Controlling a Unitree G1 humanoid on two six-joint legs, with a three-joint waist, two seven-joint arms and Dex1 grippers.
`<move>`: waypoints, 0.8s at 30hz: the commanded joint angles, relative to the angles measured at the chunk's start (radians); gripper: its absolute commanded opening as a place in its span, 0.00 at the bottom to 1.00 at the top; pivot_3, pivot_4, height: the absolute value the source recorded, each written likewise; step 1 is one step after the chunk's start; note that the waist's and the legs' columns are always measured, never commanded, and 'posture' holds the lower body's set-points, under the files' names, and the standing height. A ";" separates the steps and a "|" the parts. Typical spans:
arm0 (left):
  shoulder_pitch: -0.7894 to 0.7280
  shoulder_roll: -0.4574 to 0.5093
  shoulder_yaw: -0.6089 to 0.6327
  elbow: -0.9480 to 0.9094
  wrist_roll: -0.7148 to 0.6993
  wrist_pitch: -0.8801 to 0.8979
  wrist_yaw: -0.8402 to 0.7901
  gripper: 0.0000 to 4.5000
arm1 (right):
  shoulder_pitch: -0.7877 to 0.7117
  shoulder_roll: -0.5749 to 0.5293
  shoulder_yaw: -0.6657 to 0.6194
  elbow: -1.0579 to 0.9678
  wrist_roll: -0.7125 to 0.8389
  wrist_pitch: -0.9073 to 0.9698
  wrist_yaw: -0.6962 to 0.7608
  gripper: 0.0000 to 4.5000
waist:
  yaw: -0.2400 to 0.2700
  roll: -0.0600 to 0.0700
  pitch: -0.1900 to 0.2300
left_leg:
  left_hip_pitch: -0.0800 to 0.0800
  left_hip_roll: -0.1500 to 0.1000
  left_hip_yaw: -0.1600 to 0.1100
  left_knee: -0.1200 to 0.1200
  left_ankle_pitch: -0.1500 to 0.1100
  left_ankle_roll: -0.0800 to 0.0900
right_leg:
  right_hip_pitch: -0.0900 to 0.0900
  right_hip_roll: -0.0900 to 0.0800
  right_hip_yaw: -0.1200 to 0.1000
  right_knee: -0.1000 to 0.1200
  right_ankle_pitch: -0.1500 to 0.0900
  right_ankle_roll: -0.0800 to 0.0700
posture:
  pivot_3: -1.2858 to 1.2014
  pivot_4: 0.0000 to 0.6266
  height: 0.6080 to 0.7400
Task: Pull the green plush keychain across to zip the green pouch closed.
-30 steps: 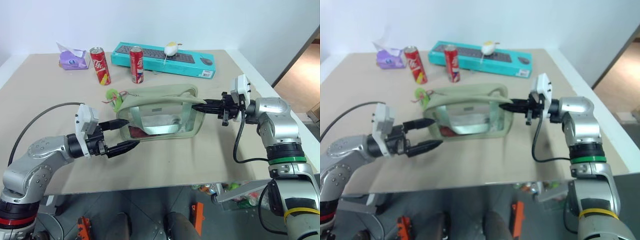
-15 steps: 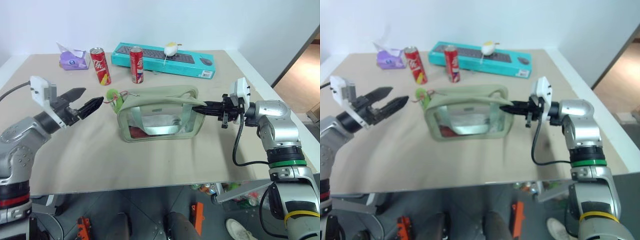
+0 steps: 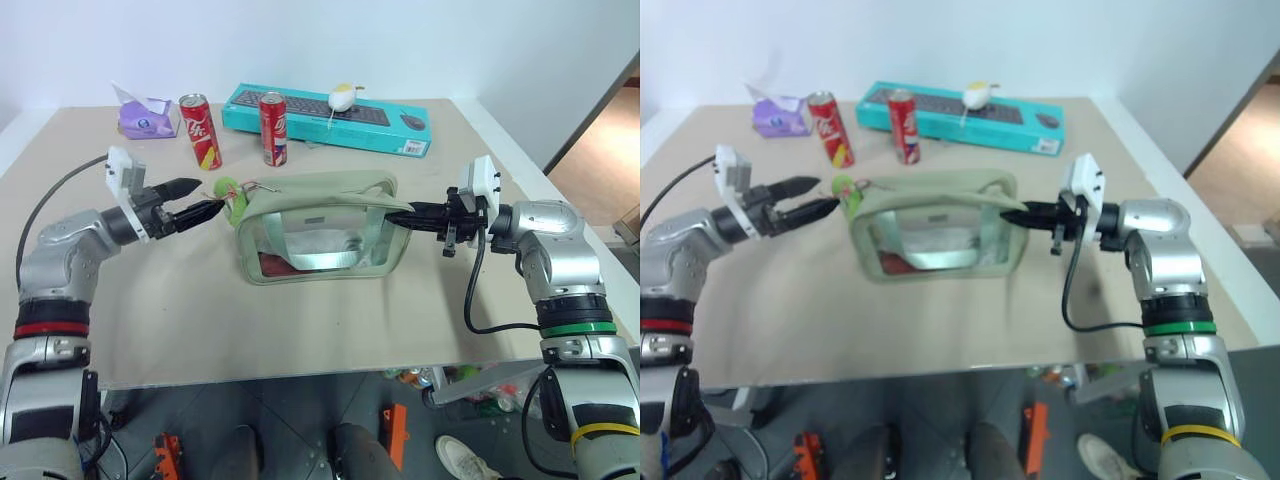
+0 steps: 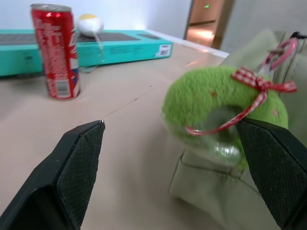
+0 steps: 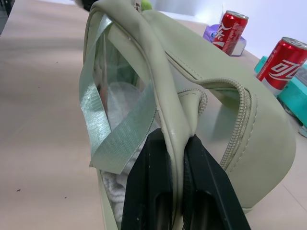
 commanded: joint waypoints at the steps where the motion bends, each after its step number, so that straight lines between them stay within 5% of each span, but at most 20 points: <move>1: -0.074 -0.015 -0.004 0.074 0.027 -0.043 -0.054 1.00 | 0.003 -0.023 -0.023 -0.041 0.000 -0.001 -0.006 0.01 | 0.001 0.000 0.000 | 0.000 0.000 0.000 0.000 0.000 0.000 | 0.000 0.000 0.000 0.000 0.000 0.000 | 0.52 0.24 1.00; 13: -0.171 -0.085 -0.017 0.211 0.109 -0.179 -0.130 1.00 | 0.017 -0.042 -0.026 -0.054 -0.001 0.011 -0.020 0.01 | 0.001 0.000 0.000 | -0.001 0.000 0.000 0.000 0.000 0.000 | 0.000 0.000 0.000 0.000 0.000 0.000 | 0.52 0.24 1.00; 24: -0.161 -0.070 0.039 0.095 0.066 -0.149 -0.125 0.21 | 0.005 -0.039 -0.019 -0.032 -0.012 0.004 -0.021 0.00 | 0.001 0.000 0.000 | -0.001 0.000 -0.001 0.001 0.000 0.000 | 0.000 0.000 0.000 0.001 0.000 0.000 | 0.52 0.24 1.00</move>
